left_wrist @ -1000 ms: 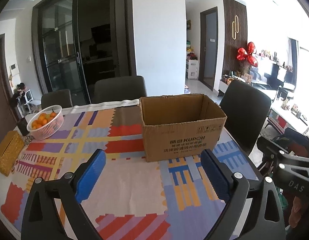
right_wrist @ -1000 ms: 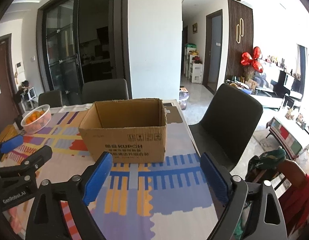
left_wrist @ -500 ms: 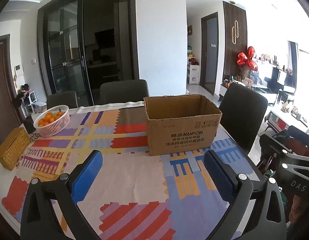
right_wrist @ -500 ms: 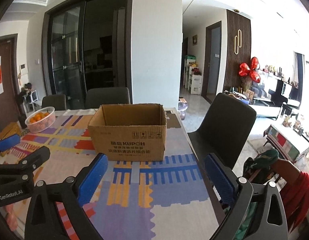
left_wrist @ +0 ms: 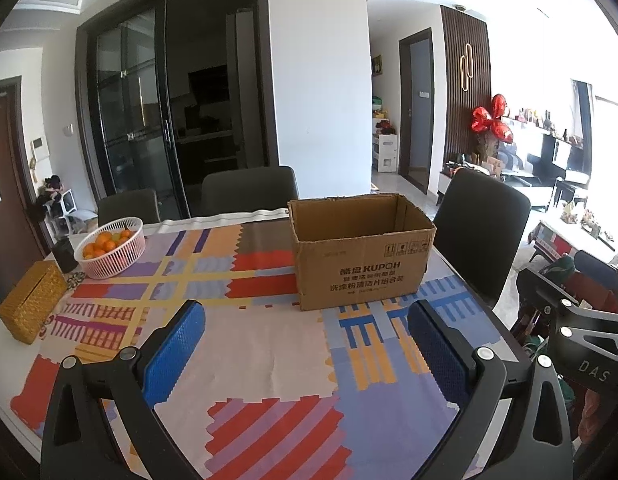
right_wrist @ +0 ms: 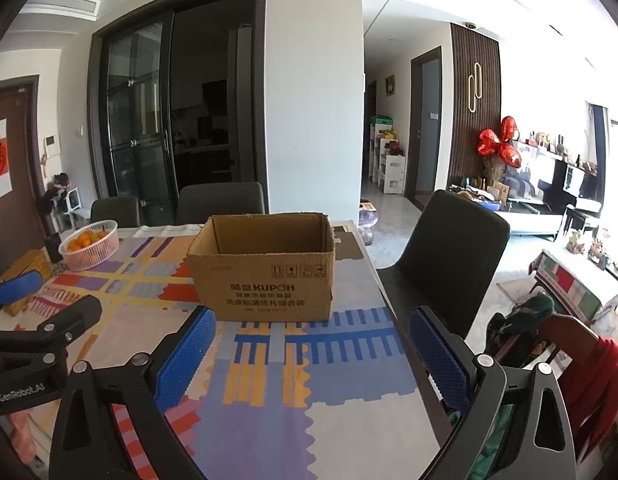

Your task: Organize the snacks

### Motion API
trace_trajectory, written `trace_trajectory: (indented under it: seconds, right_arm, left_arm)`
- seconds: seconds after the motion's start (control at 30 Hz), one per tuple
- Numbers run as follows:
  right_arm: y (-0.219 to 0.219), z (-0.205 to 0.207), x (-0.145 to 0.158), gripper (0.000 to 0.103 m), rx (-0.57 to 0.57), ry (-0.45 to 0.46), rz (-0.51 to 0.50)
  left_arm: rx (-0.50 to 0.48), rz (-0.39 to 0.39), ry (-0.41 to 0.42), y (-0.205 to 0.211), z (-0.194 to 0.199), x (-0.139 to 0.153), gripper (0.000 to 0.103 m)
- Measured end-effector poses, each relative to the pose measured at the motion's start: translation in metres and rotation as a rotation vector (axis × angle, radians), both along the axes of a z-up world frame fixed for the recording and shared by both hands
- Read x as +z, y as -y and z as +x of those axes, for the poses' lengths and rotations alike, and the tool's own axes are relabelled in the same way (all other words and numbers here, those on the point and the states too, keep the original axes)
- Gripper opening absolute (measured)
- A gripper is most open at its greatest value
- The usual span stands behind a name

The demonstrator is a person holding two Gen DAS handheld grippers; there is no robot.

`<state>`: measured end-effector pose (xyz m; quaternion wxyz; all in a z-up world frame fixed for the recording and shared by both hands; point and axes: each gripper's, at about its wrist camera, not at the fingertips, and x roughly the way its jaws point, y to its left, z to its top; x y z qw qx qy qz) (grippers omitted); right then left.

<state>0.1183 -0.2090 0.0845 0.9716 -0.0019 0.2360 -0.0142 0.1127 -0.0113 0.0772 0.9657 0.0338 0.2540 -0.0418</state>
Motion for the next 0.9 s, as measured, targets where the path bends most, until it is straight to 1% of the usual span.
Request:
trace_trajectory:
  seconds: [0.23,0.33,0.67,0.9]
  right_arm:
    - [0.003,-0.005,0.002,0.098,-0.007,0.008,0.008]
    - [0.002,-0.006,0.002,0.101,-0.007,0.003,0.007]
    - [-0.005,-0.011,0.006,0.101,-0.004,0.027,-0.014]
    - [-0.006,-0.011,0.007,0.101,0.0,0.028,-0.013]
  left_arm:
    - [-0.002,-0.002,0.01,0.0,-0.004,0.002,0.103]
    - [-0.004,-0.006,0.012,0.0,-0.005,0.003,0.103]
    - [0.002,-0.007,0.015,-0.003,-0.007,0.006,0.103]
    - [-0.004,-0.008,0.018,-0.003,-0.007,0.007,0.103]
